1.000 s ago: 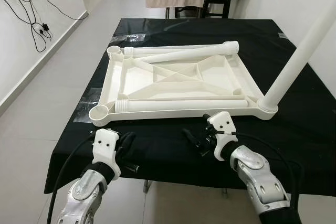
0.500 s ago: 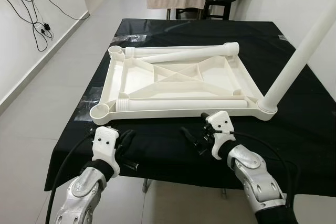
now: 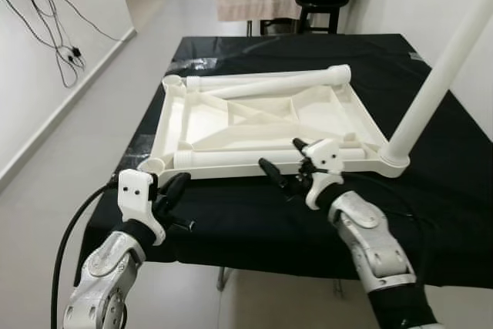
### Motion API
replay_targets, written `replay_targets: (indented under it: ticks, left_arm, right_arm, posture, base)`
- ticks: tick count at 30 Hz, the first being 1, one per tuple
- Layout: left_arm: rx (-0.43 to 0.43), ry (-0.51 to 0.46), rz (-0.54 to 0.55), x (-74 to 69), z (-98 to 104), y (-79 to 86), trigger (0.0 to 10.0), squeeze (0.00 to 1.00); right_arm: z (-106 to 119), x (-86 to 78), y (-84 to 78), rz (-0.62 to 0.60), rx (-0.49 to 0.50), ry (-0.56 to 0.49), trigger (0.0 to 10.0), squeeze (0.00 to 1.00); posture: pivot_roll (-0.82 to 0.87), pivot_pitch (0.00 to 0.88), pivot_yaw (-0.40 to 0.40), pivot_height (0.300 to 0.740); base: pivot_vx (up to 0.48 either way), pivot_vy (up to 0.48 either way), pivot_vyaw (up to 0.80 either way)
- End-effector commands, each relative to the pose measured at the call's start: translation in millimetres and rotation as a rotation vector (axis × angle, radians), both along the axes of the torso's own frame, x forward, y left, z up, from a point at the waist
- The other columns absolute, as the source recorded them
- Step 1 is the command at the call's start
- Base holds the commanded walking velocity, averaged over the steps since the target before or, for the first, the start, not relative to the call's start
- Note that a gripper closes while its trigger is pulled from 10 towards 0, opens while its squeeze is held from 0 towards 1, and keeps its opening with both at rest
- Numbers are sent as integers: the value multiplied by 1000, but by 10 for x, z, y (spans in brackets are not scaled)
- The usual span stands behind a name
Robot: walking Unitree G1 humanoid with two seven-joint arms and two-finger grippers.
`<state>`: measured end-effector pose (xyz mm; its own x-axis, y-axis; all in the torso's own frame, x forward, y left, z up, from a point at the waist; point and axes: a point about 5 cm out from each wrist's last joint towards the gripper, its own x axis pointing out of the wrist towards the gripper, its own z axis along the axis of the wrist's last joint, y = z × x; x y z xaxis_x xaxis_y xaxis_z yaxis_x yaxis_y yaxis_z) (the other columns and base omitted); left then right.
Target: Building children table
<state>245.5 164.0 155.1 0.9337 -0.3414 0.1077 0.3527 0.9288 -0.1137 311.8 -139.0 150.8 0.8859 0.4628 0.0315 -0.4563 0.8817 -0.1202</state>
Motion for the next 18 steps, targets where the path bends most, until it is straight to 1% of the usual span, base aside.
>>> replay_targets:
  ticks: [1,2,4,5,8,9,10,12,13,16,18]
  left_arm:
    - [-25,6,-23,-41,42,-43,10000,0]
    - [-38,2,-38,-80,78,-77,10000,0]
    - [-38,2,-38,-80,78,-77,10000,0]
    - [-54,3,-54,-126,107,-124,10000,0]
    - [-61,30,-65,-174,91,-167,10000,0]
    - [-82,37,-71,-180,87,-174,10000,0]
    - [-97,35,-79,-182,101,-187,10000,0]
    - [-78,43,-80,-166,85,-185,10000,0]
    - [-62,60,-67,-145,31,-163,10000,0]
    - [-55,81,-46,-124,-19,-129,10000,0]
    - [-60,87,-43,-122,-16,-118,10000,0]
  right_arm:
    - [23,-12,4,2,15,-10,10000,0]
    - [30,-16,7,2,16,-14,10000,0]
    - [30,-16,7,2,16,-14,10000,0]
    - [29,-28,12,5,14,-16,10000,0]
    - [23,-58,-5,1,10,-18,10000,0]
    - [22,-68,-20,-5,10,-18,10000,0]
    - [23,-76,-36,-14,11,-17,10000,0]
    - [31,-85,-65,-24,15,-16,10000,0]
    - [12,-81,-75,-30,6,-13,10000,0]
    - [-10,-74,-82,-40,-9,-9,10000,0]
    - [5,-77,-74,-41,6,-12,10000,0]
  posture:
    - [34,0,40,740]
    - [34,0,40,740]
    - [34,0,40,740]
    - [26,0,50,740]
    - [15,0,59,740]
    - [6,0,59,740]
    - [5,0,58,740]
    - [4,0,61,740]
    - [-6,0,67,740]
    - [-10,0,70,740]
    - [-12,0,74,740]
  base:
    - [0,0,0]
    - [0,0,0]
    - [0,0,0]
    - [0,0,0]
    - [0,0,0]
    - [0,0,0]
    - [0,0,0]
    - [0,0,0]
    - [0,0,0]
    - [0,0,0]
    - [0,0,0]
